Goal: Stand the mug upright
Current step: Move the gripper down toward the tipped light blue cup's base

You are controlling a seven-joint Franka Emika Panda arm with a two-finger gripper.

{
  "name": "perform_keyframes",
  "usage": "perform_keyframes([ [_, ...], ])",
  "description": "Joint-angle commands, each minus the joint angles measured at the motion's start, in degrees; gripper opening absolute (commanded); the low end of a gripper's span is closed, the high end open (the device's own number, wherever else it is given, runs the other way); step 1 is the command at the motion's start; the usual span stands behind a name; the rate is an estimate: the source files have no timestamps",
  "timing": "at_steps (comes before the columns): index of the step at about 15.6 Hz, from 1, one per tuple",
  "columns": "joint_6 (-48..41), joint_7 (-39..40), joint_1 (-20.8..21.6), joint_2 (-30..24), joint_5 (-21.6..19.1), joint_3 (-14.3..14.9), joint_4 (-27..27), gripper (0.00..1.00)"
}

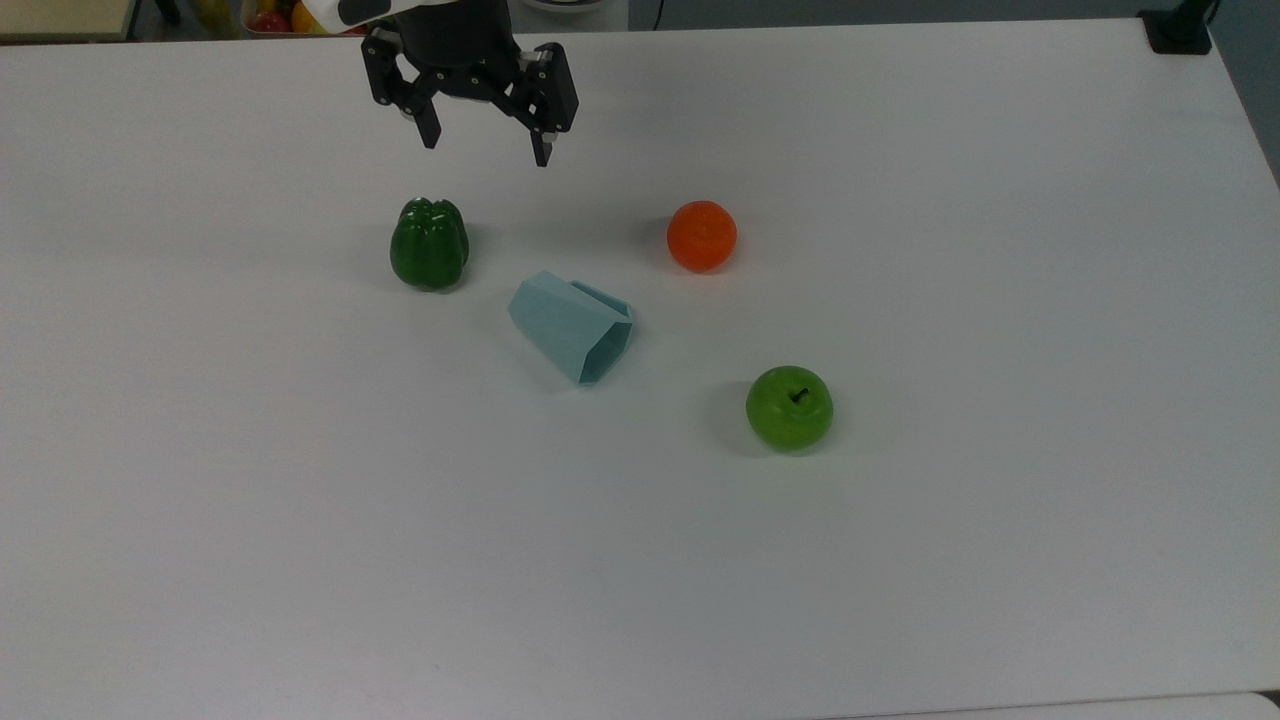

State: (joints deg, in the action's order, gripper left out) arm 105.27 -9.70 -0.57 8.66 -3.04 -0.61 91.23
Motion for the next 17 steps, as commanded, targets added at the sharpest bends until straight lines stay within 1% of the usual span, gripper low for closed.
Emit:
perform_keyframes([
  [1, 0.64, 2.74, 1.18, -0.93, -0.39, 2.18, 0.88, 1.00],
  [4, 0.47, 2.58, 1.71, 0.13, -0.21, 1.93, -0.26, 1.00],
  [6, 0.55, -1.17, 3.37, 1.36, 0.57, 2.01, -0.44, 1.00],
  [7, 0.64, -4.94, 4.68, 2.32, 3.19, 2.10, -0.70, 1.00],
  [9, 0.47, -13.11, 7.58, 5.65, 10.82, 1.84, -4.12, 1.00],
  [10, 0.47, -16.81, 8.82, 7.32, 13.12, 1.84, -4.48, 1.00],
  [11, 0.47, -19.54, 9.96, 8.56, 14.19, 1.84, -5.27, 1.00],
  [14, -1.37, -23.34, 13.74, 12.86, 16.65, 2.19, -8.69, 1.00],
  [16, -4.35, -26.15, 15.59, 16.55, 18.06, 2.19, -12.20, 1.00],
  [17, -4.89, -27.12, 16.12, 17.79, 18.85, 2.19, -13.00, 1.00],
])
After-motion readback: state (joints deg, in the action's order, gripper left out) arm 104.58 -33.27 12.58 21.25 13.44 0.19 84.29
